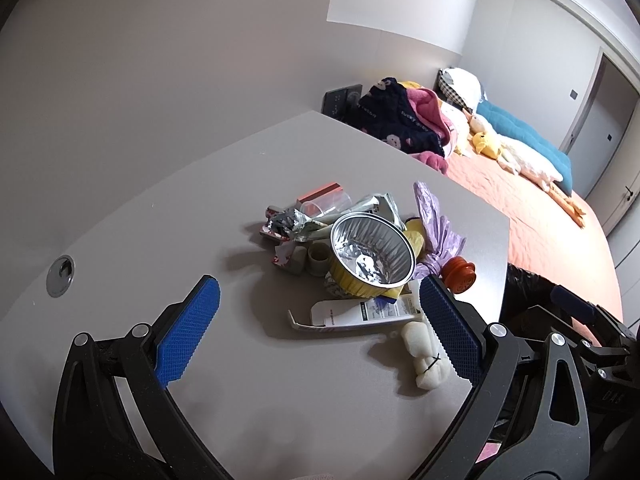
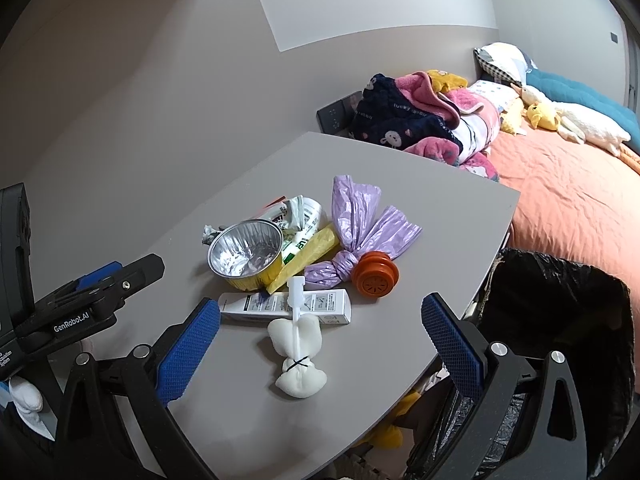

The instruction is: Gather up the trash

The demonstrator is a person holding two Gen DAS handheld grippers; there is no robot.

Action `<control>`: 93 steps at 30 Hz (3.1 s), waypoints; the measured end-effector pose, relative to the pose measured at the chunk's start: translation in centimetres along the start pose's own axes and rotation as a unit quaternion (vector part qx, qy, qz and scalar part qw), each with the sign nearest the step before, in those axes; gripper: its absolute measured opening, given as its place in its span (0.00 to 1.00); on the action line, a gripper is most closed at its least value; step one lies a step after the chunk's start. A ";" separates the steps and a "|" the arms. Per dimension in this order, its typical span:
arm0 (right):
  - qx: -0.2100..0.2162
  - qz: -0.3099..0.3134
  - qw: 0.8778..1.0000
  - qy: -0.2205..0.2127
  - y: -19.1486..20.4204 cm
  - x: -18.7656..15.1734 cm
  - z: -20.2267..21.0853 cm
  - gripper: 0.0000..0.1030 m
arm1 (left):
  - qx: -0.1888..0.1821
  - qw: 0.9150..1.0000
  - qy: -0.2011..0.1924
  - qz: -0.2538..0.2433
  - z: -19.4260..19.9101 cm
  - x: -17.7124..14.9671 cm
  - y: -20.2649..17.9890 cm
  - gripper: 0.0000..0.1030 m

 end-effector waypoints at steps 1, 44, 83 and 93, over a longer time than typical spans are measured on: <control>0.001 0.000 1.000 0.001 0.0 0.0 -0.1 0.97 | 0.000 1.000 0.000 0.000 0.0 0.0 0.0 0.94; 0.014 0.009 0.999 0.044 -0.1 -1.8 -2.0 0.95 | -0.021 0.999 0.029 0.006 -3.1 0.1 -1.1 0.90; 0.096 0.001 0.980 0.174 2.0 -5.5 -9.7 0.25 | -0.037 0.991 0.130 0.017 -10.9 0.5 -0.9 0.21; 0.117 0.004 0.982 0.147 2.3 -4.7 -7.4 0.24 | -0.056 0.992 0.108 0.031 -9.3 0.8 -0.6 0.09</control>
Point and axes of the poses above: each gripper's, at about its wrist camera, not at the fingertips, and z roughly against the way its jaws point, y to its left, x to its top, the point moved 5 cm from there along -z, roughly the way its jaws point, and after that the axes turned 1 degree about z, right-handed, at the moved point
